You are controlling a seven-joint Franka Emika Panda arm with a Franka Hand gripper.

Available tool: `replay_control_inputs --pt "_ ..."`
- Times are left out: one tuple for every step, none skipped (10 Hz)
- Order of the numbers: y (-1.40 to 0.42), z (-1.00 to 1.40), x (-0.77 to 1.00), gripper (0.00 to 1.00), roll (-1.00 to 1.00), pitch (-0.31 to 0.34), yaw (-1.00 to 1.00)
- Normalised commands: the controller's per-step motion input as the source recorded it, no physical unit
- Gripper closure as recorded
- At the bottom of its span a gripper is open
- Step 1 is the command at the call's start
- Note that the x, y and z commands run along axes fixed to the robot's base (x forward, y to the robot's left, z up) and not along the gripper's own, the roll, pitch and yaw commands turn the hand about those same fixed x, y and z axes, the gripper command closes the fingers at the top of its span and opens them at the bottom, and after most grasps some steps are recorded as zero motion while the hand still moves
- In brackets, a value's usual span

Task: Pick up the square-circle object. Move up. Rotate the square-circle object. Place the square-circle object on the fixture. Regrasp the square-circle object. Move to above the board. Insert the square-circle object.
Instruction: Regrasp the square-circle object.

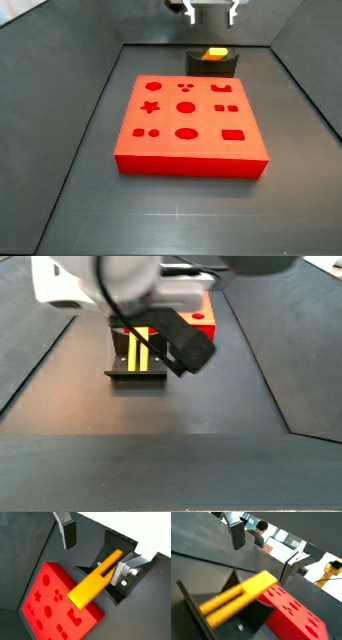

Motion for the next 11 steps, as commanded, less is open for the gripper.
replay_control_inputs --pt "0.00 -0.03 -1.00 0.00 0.01 -0.076 -0.06" --pt "-0.01 -0.01 -1.00 0.00 0.02 -0.091 -0.05" --pt "-0.01 -0.01 -1.00 0.00 0.04 -0.100 -0.03" --pt "-0.01 -0.01 -1.00 0.00 0.07 -0.113 0.00" --pt "-0.02 0.00 -1.00 0.00 0.08 -0.122 0.01" --pt "-0.02 0.01 -0.98 0.00 0.10 -0.126 0.03" --pt "-0.02 0.01 -0.84 0.00 0.11 -0.127 0.04" --pt "-0.02 0.01 -0.66 0.00 0.11 -0.120 0.06" --pt "-1.00 -0.15 -0.30 0.00 0.83 0.040 -1.00" --pt "-1.00 -0.13 -0.18 0.00 0.83 0.030 -1.00" --pt "-1.00 -0.11 -0.11 0.00 0.83 0.010 -1.00"
